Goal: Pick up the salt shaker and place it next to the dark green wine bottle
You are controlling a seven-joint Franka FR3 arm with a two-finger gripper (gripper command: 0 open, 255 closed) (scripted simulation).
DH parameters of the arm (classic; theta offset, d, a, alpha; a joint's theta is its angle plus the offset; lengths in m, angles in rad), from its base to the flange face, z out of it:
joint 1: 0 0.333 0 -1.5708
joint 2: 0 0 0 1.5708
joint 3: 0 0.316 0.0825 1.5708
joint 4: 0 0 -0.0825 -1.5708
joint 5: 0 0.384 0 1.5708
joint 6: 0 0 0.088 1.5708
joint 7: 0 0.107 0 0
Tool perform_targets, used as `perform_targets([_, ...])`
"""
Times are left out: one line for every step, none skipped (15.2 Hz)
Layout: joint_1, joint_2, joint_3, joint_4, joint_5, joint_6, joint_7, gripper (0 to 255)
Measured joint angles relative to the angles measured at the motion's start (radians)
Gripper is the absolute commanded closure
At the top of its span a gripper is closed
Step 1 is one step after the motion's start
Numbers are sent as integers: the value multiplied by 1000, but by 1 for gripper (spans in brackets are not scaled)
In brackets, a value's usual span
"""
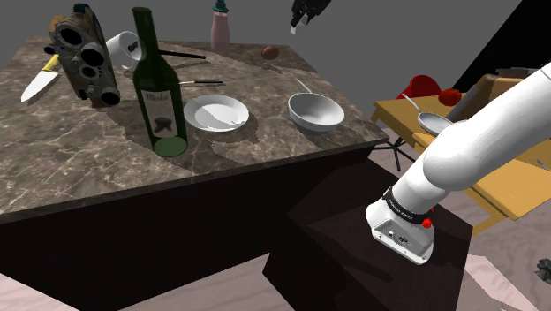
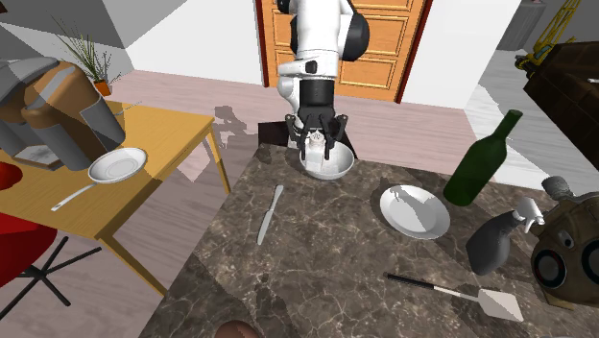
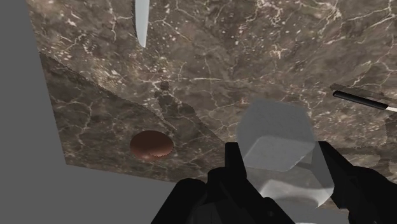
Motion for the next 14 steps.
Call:
perform_targets([0, 1, 0, 15, 0, -15, 0, 255])
perform_targets([0, 1, 0, 28, 1, -27, -2, 255])
perform_targets([0, -4, 0, 37, 1, -42, -1, 255])
perform_targets([1, -6, 2, 49, 1, -55, 0, 255])
perform_targets([1, -5, 2, 61, 1, -66, -1, 255])
perform_targets([1, -5, 2, 74, 1, -79, 0, 255])
perform_targets([1, -3, 1, 89, 2, -92, -2, 255])
perform_targets([2, -1, 2, 107, 3, -109, -2, 255])
perform_targets([2, -2, 2, 119, 3, -121, -2, 255])
perform_targets([2, -1, 4, 133, 3, -134, -1, 255])
perform_targets([2, 0, 3, 152, 3, -152, -2, 255])
perform_targets([3, 2, 3, 165, 4, -162, -3, 255])
perform_targets([3, 4, 3, 179, 4, -175, -4, 255])
perform_targets([3, 3, 4, 190, 4, -187, -2, 255])
